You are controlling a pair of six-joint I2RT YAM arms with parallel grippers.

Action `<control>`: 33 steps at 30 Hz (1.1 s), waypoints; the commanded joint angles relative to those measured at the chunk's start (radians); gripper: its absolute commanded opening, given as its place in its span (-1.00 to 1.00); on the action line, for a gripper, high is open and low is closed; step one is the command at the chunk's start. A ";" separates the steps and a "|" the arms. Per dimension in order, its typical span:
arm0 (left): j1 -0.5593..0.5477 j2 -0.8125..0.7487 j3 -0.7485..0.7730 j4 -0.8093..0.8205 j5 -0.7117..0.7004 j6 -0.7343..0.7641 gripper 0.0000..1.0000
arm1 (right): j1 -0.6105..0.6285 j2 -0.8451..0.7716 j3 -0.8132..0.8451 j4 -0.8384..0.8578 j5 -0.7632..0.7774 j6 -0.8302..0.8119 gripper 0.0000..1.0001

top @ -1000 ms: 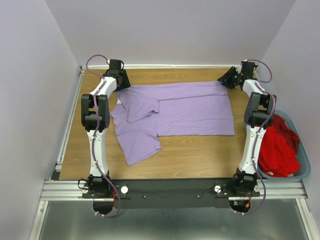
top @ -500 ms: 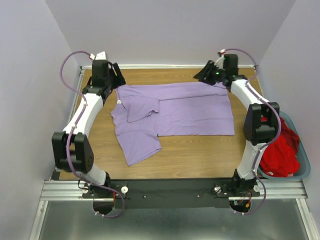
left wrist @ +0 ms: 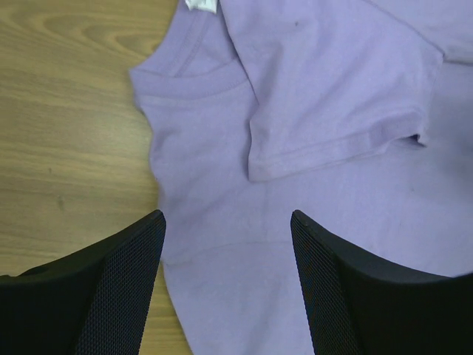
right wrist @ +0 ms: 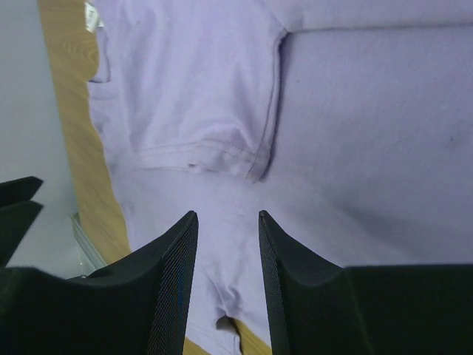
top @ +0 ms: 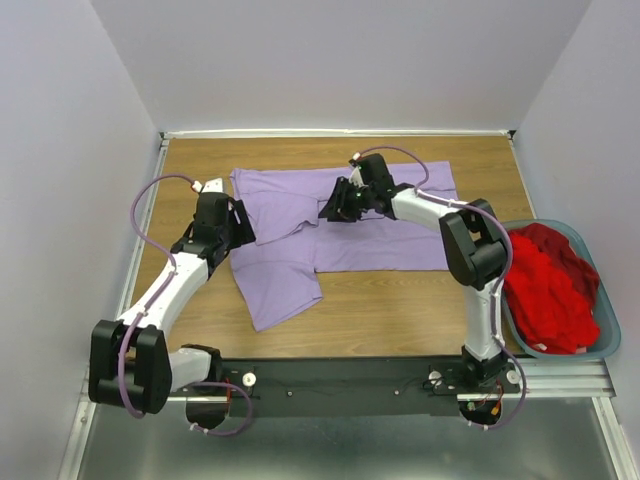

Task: Fold and stack the t-shirts
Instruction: Fold the tshirt

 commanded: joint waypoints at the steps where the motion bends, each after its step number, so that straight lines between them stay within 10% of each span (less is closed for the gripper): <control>1: -0.001 -0.011 -0.022 0.092 -0.070 0.020 0.54 | 0.020 0.058 0.031 0.035 0.078 0.052 -0.09; 33: 0.001 0.044 -0.002 0.097 -0.041 0.026 0.54 | 0.055 0.182 0.088 0.068 0.045 0.137 -0.26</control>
